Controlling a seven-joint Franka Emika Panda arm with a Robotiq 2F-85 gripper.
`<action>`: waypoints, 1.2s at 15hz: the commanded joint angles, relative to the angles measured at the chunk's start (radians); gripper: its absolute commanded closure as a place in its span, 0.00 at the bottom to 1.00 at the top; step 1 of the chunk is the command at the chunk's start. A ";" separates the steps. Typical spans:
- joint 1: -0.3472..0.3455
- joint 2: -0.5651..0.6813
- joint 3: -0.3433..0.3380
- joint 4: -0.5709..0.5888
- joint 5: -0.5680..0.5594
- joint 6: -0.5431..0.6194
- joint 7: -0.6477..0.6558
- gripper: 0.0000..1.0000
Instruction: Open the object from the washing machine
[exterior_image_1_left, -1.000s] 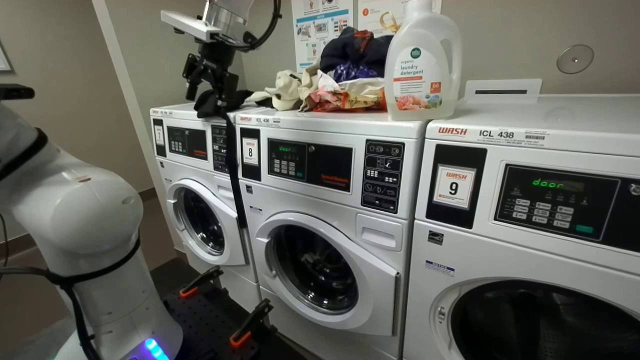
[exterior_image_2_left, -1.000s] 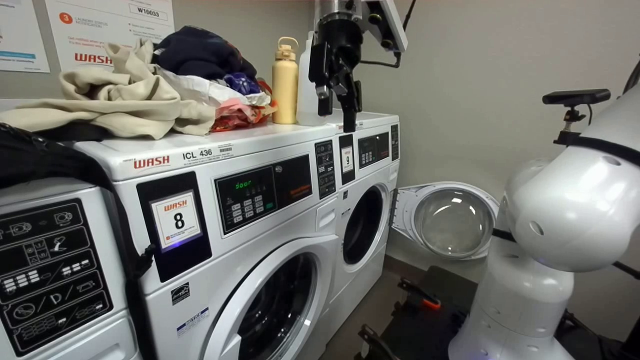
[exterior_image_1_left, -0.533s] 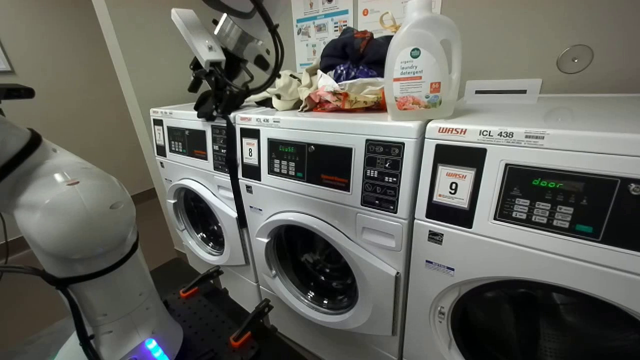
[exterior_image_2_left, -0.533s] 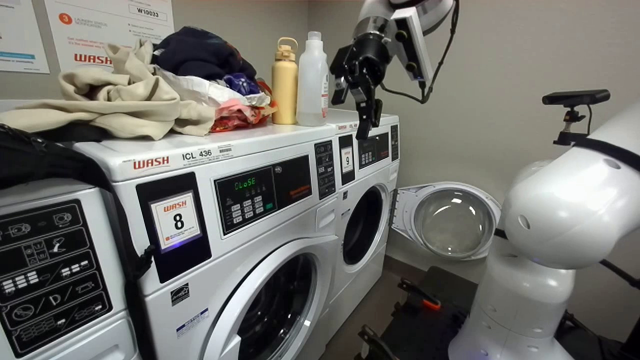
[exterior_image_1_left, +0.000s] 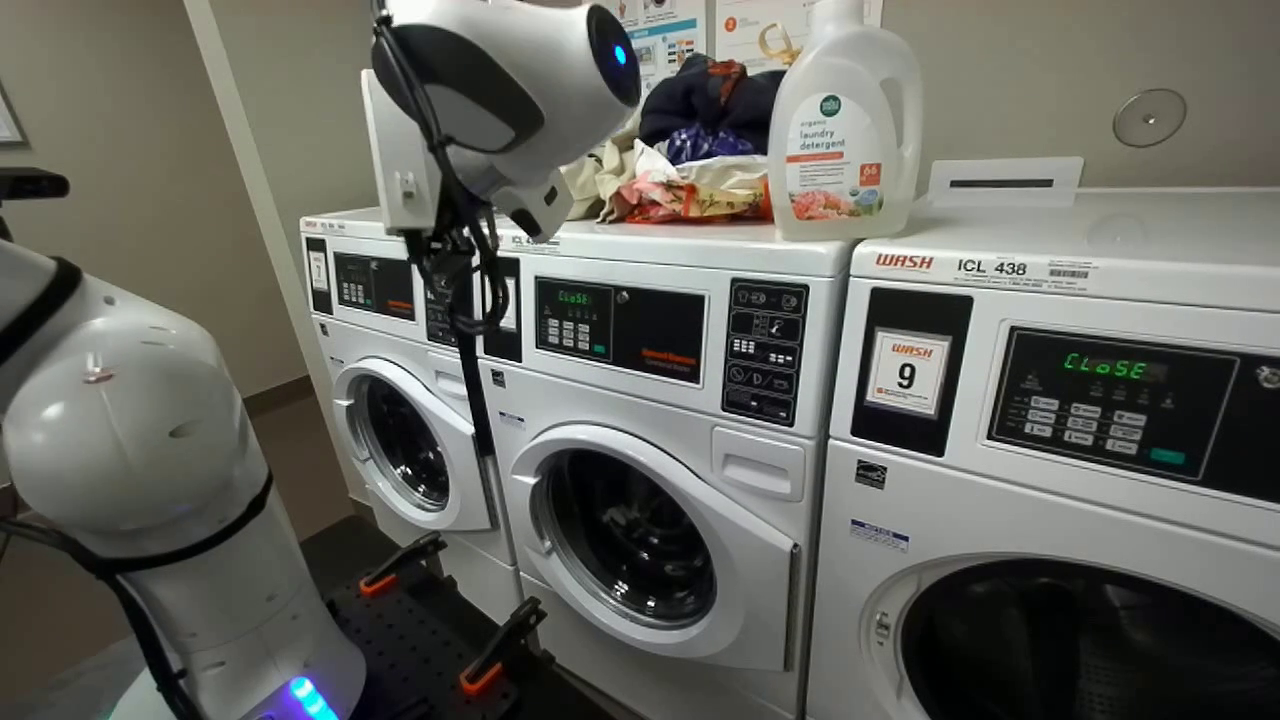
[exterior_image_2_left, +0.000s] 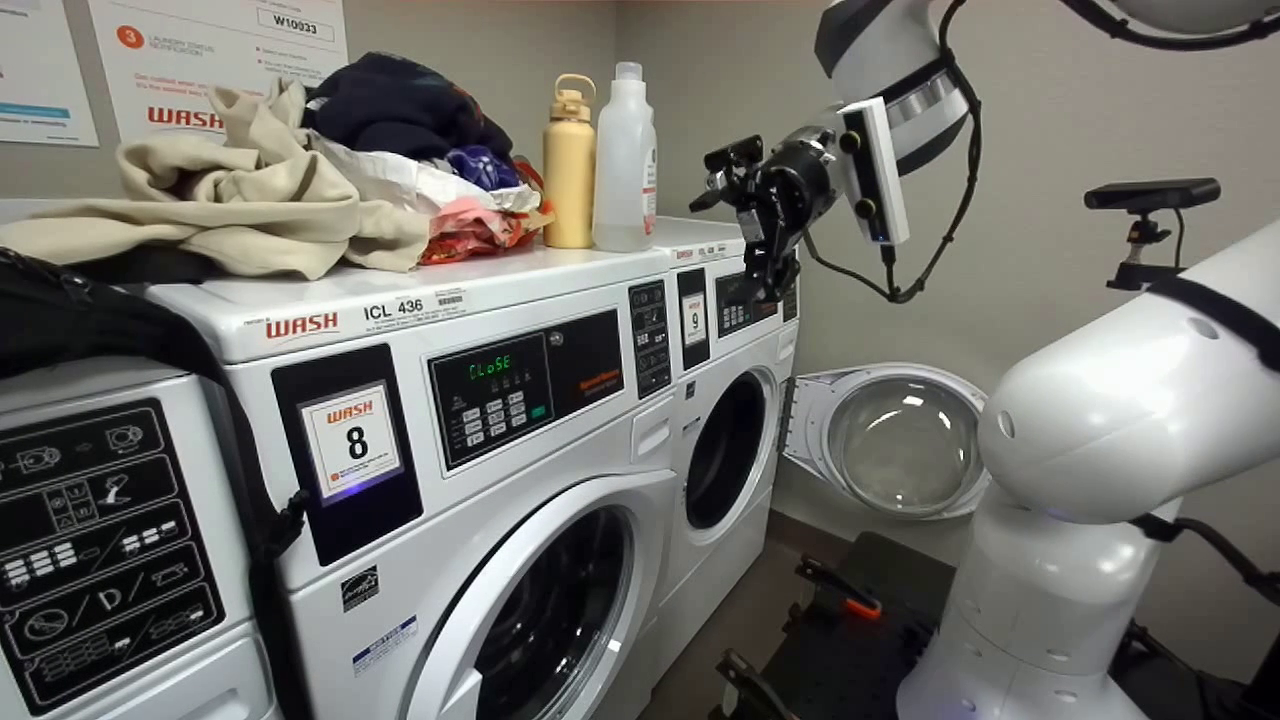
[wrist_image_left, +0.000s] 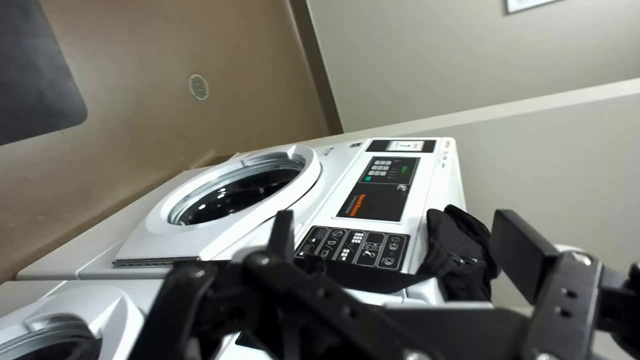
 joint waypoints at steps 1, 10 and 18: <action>-0.083 -0.029 -0.020 -0.099 0.133 -0.003 -0.037 0.00; -0.206 0.110 -0.101 -0.127 0.492 -0.032 -0.174 0.00; -0.235 0.296 -0.143 -0.127 0.867 -0.136 -0.419 0.00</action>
